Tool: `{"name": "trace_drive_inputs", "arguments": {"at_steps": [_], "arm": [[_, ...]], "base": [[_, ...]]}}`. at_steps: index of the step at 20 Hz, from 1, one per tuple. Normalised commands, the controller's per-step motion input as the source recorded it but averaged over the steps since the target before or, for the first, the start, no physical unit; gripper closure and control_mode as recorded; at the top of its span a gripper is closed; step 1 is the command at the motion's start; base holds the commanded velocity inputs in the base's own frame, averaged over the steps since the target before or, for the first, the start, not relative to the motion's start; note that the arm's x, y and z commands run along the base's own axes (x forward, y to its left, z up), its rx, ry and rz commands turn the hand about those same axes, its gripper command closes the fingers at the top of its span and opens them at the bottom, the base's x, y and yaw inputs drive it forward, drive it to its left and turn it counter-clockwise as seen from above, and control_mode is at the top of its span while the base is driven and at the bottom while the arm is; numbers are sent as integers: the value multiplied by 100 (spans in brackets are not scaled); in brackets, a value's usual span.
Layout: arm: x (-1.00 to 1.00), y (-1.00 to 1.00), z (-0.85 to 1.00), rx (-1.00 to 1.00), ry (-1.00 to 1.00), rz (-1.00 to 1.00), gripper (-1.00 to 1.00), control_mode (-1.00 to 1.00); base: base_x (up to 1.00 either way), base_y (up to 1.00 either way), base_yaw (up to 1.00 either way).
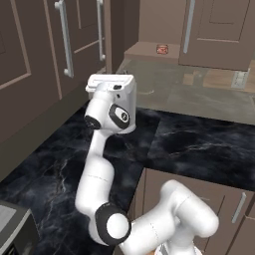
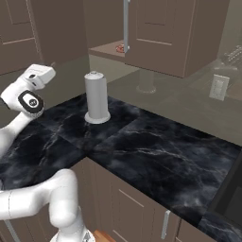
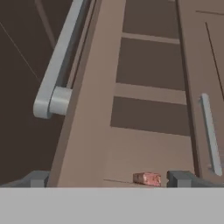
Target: Pick up the bar soap and sponge from the sink, and place them back in the cabinet, and close the cabinet doors.
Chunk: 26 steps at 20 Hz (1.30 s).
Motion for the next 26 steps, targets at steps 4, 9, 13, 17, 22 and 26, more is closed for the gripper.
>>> {"name": "trace_drive_inputs", "arguments": {"at_steps": [4,9,13,17,22,26], "arm": [[29,-43,0,4,-7,-18,-100,-100],[30,-55,0,5,-2,-11,-100,-100],[28,-59,1,6,0,-8,-100,-100],[16,-67,0,9,0,-12,-100,-100],[5,-73,0,9,0,-18,-100,-100],[4,-72,0,10,-2,-19,-100,-100]], "base": [[0,0,0],[0,0,0],[0,0,0],[0,0,0],[0,0,0],[0,0,0]]}}
